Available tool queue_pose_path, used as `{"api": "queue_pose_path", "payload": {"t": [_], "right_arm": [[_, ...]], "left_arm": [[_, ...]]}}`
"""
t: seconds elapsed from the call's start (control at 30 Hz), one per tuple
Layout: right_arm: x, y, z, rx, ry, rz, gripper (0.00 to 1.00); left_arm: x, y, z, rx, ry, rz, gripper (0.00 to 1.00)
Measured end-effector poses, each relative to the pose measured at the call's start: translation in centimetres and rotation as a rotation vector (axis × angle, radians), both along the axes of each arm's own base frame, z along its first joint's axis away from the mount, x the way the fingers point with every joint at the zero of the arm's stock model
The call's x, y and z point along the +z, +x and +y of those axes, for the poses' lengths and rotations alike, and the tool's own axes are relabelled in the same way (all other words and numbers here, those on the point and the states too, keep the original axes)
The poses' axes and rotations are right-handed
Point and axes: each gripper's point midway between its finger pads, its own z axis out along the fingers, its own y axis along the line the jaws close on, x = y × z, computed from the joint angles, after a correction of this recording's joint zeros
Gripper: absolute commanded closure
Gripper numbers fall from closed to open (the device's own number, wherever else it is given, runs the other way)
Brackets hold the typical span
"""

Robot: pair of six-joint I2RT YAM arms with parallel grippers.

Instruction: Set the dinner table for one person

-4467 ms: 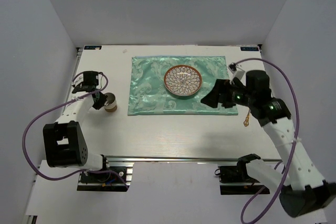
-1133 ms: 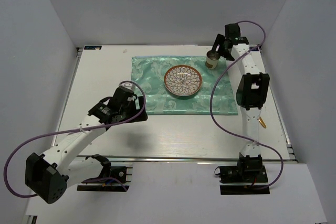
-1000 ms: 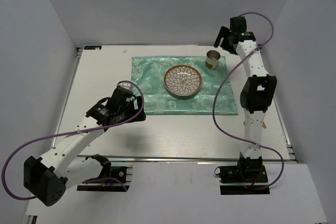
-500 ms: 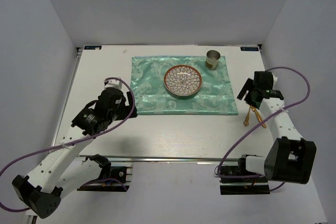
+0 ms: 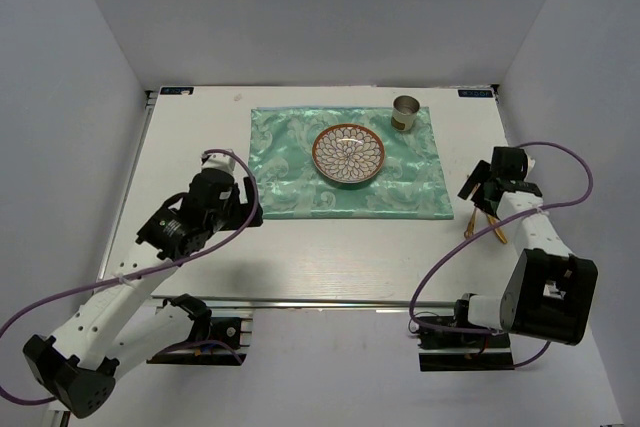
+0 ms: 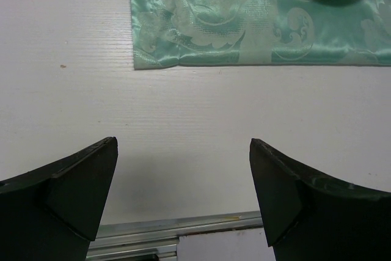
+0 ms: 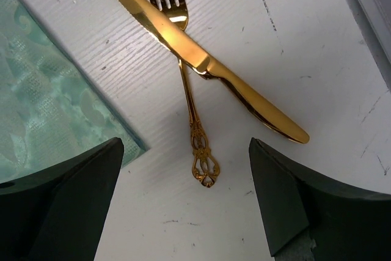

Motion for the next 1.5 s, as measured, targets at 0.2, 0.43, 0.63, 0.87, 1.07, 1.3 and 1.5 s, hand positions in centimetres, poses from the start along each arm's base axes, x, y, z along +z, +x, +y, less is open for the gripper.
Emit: {"api": "queue_pose_path", "payload": {"t": [0.2,0.43,0.63,0.87,1.07,1.3,1.5], "right_arm": [[-1.6,2.0,-1.3,0.009,-0.026,0.071,0.11],[1.1,4.7,-2.9,0.187,-0.137,0.047,0.11],[5.7,7.2,-4.6,0.435,-0.296,0.026,0.11],[-1.8,0.1,-3.8,0.634,-0.221,0.256,0.11],[-3.4,-1.6,-4.2,0.690,-0.180,0.308,0.13],[-3.3,2.1,-4.8,0.714,-0.132,0.269,0.17],[-4.3,1.9,-5.1,0.710,-0.106,0.295,0.17]], "left_arm": [[-0.5,0.1,-0.1,-0.001,0.011,0.020,0.02],[0.5,-0.1,0.4,0.014,-0.007,-0.022,0.02],[0.3,-0.2,0.7,0.024,-0.005,-0.025,0.02],[0.6,-0.3,0.9,0.029,-0.005,-0.039,0.02],[0.7,-0.3,0.8,0.028,-0.010,-0.044,0.02],[0.8,-0.3,0.8,0.028,-0.013,-0.047,0.02],[0.7,-0.3,0.8,0.028,-0.011,-0.044,0.02]]}}
